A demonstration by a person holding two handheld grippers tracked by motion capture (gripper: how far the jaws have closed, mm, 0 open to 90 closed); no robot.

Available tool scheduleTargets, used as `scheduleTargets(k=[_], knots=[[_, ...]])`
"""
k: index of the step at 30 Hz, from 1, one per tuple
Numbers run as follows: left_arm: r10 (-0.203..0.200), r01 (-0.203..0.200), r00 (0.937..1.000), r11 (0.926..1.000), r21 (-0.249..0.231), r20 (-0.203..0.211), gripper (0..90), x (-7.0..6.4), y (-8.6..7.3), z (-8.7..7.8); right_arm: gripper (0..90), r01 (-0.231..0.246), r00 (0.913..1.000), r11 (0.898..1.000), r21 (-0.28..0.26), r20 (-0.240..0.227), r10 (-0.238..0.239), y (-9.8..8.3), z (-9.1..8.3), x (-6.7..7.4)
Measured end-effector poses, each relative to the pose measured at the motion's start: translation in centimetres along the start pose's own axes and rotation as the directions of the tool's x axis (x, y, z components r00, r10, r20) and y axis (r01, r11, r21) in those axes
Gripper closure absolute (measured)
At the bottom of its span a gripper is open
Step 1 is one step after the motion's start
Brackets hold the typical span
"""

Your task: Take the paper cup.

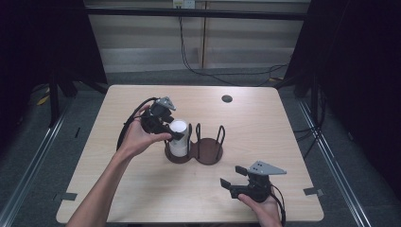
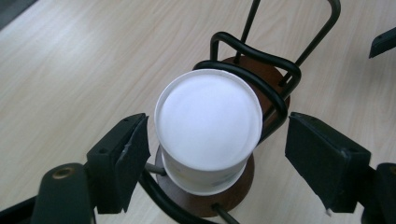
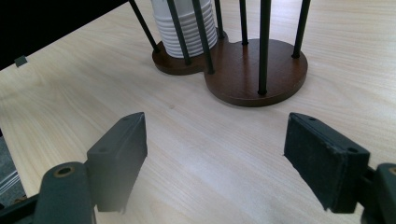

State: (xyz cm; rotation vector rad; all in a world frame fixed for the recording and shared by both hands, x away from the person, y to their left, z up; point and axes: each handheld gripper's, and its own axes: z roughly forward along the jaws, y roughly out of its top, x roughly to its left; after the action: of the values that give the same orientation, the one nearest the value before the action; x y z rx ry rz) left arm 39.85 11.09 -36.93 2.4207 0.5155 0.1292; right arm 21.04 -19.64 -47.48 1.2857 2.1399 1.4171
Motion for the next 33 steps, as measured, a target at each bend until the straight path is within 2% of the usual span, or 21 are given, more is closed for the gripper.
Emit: scheduleTargets(k=[2,3,6,7,10,11,12,13,14,16,17,18,21,24,25,28,30,32,33], knots=[[-0.002,0.002,1.0,0.9999,0.014,0.002,21.8,0.0,0.2,0.3,21.0,0.002,1.0,1.0,0.0,0.001,-0.002,0.0,0.0,0.0],[0.017,-0.018,0.9998,0.9991,0.038,0.007,21.9,0.0,0.4,0.4,20.9,0.0,1.0,1.0,0.002,0.0,0.0,0.0,0.0,-0.1],[0.015,-0.015,0.9999,0.9983,0.057,0.0,22.0,-0.1,0.7,0.7,20.9,0.0,1.0,1.0,0.002,-0.001,0.0,0.0,0.0,-0.1],[0.021,-0.021,0.9998,0.9965,0.081,-0.003,23.4,0.1,0.8,0.8,20.9,-0.001,1.0,1.0,0.004,-0.002,0.001,0.0,0.1,0.0],[0.018,-0.018,0.9998,0.997,0.075,0.007,23.9,0.4,0.9,0.9,20.8,-0.002,1.0,1.0,0.006,-0.003,0.002,0.0,0.1,0.0],[0.002,-0.002,1.0,0.9968,0.079,-0.009,24.0,0.4,1.0,1.0,20.8,-0.002,1.0,1.0,0.007,-0.002,0.002,0.0,0.1,0.0],[-0.015,0.016,0.9999,0.9975,0.069,-0.008,21.8,0.3,1.0,1.1,20.8,-0.004,1.0,1.0,0.011,-0.005,0.004,-0.1,0.0,0.0],[0.005,-0.005,1.0,0.9964,0.085,0.008,25.6,0.4,1.0,1.1,20.8,-0.005,1.0,1.0,0.012,-0.004,0.006,-0.1,0.1,0.0],[0.009,-0.01,0.9999,0.9958,0.091,0.015,25.6,0.4,1.0,1.2,20.8,-0.005,1.0,1.0,0.012,-0.004,0.006,-0.1,0.1,0.0],[0.007,-0.008,1.0,0.9952,0.098,0.007,25.9,0.5,1.1,1.4,20.7,-0.006,1.0,1.0,0.014,-0.004,0.006,-0.1,0.1,0.0],[0.02,-0.02,0.9998,0.9939,0.109,0.003,25.7,0.5,1.2,1.4,20.8,-0.006,1.0,1.0,0.014,-0.003,0.006,-0.1,0.1,0.0],[0.007,-0.007,1.0,0.9931,0.117,0.005,25.7,0.5,1.3,1.5,20.8,-0.006,1.0,1.0,0.014,-0.003,0.006,-0.1,0.1,0.0],[0.036,-0.035,0.9993,0.9899,0.137,-0.005,27.1,0.2,1.7,1.5,21.1,0.006,1.0,1.0,0.01,0.002,-0.006,0.0,0.1,0.1],[0.028,-0.028,0.9996,0.9893,0.143,-0.001,27.7,0.0,2.0,1.7,21.0,0.005,1.0,1.0,0.019,-0.003,-0.005,0.0,0.2,0.2],[0.042,-0.04,0.9991,0.9867,0.158,-0.008,28.8,0.0,2.1,1.8,21.0,0.006,1.0,1.0,0.019,-0.004,-0.006,0.0,0.2,0.2],[0.046,-0.045,0.9989,0.9824,0.181,-0.005,29.6,0.0,2.2,2.0,20.9,0.005,1.0,1.0,0.015,-0.003,-0.005,0.0,0.1,0.1],[0.039,-0.037,0.9992,0.9823,0.184,-0.006,30.0,0.0,2.2,2.2,20.9,0.001,1.0,1.0,0.018,-0.002,-0.001,0.0,0.1,0.1],[0.049,-0.047,0.9988,0.9783,0.202,-0.008,29.4,0.1,2.3,2.3,20.9,0.003,1.0,1.0,0.018,-0.003,-0.003,0.0,0.1,0.1],[0.034,-0.032,0.9994,0.98,0.196,-0.007,29.2,0.0,2.3,2.4,20.9,0.003,1.0,1.0,0.019,-0.002,-0.002,0.0,0.1,0.1]])
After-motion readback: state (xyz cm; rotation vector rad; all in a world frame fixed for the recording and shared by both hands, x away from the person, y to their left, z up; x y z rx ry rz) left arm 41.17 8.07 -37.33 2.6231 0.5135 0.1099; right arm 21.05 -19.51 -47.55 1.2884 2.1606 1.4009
